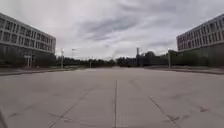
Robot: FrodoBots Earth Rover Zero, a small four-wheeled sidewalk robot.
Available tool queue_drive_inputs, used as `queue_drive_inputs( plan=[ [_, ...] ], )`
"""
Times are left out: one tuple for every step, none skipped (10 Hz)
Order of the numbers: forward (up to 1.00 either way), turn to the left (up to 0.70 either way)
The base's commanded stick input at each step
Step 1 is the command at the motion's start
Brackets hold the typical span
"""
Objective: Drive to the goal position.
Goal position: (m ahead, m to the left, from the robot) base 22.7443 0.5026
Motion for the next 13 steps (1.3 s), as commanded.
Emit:
queue_drive_inputs(
  plan=[
    [0.7,0.0],
    [0.7,0.0],
    [0.7,0.0],
    [0.7,0.0],
    [0.7,0.0],
    [0.7,0.0],
    [0.7,0.0],
    [0.7,0.0],
    [0.7,0.0],
    [0.7,0.0],
    [0.7,0.0],
    [0.7,0.0],
    [0.7,0.0]
  ],
)
